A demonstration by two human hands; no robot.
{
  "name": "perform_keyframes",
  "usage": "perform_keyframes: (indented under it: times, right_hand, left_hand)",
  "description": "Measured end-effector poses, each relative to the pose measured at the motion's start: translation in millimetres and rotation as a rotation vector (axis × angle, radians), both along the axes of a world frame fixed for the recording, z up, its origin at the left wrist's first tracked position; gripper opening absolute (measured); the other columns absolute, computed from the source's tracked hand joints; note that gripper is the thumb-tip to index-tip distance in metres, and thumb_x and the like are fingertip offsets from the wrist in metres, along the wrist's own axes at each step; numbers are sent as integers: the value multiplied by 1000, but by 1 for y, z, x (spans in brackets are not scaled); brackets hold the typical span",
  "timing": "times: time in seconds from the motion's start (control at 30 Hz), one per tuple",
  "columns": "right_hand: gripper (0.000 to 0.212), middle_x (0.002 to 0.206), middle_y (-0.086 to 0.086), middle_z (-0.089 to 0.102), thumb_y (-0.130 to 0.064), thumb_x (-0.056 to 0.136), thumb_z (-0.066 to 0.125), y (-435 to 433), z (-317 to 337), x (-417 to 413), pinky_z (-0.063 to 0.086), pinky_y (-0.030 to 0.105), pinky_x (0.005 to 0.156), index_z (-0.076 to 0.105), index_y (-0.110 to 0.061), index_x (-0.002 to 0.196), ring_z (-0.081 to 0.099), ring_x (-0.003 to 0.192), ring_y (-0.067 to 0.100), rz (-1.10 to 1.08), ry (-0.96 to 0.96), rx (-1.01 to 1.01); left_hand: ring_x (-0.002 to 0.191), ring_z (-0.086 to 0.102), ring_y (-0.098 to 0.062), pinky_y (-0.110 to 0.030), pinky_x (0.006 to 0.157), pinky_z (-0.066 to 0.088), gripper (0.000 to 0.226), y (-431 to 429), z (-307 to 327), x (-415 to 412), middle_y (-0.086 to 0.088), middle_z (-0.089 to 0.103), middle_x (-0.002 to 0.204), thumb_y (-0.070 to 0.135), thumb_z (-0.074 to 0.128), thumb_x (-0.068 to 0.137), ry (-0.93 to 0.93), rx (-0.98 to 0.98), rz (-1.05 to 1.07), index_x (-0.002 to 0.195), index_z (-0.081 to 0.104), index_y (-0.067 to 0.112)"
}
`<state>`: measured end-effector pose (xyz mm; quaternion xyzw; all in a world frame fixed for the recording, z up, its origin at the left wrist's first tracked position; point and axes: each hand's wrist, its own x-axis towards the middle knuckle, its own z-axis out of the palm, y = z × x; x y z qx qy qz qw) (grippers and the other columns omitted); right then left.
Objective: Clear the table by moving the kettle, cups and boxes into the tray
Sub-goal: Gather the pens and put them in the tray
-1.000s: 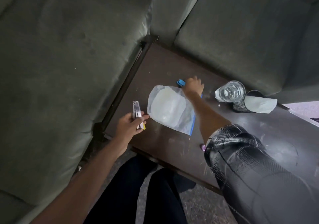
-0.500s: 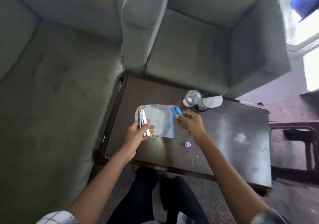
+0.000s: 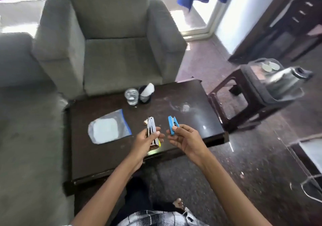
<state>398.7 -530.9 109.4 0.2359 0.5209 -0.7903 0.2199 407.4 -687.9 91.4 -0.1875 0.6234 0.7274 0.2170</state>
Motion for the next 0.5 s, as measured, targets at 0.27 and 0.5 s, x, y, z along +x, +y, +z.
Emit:
perform_keyframes:
  times: [0.27, 0.5]
  right_hand:
    - [7, 80, 12, 71, -2, 85, 59, 137, 8, 73, 57, 26, 63, 64, -8, 85, 68, 65, 16, -231, 21, -47]
    - [9, 72, 11, 69, 1, 86, 56, 222, 8, 64, 56, 25, 61, 62, -4, 87, 67, 59, 16, -378, 51, -75]
  left_hand:
    - [80, 67, -11, -17, 65, 54, 20, 141, 28, 32, -1, 71, 90, 16, 52, 93, 92, 41, -204, 111, 59, 15]
    - [80, 69, -13, -28, 76, 56, 24, 233, 25, 9, -1, 73, 94, 8, 60, 87, 41, 87, -354, 110, 59, 15]
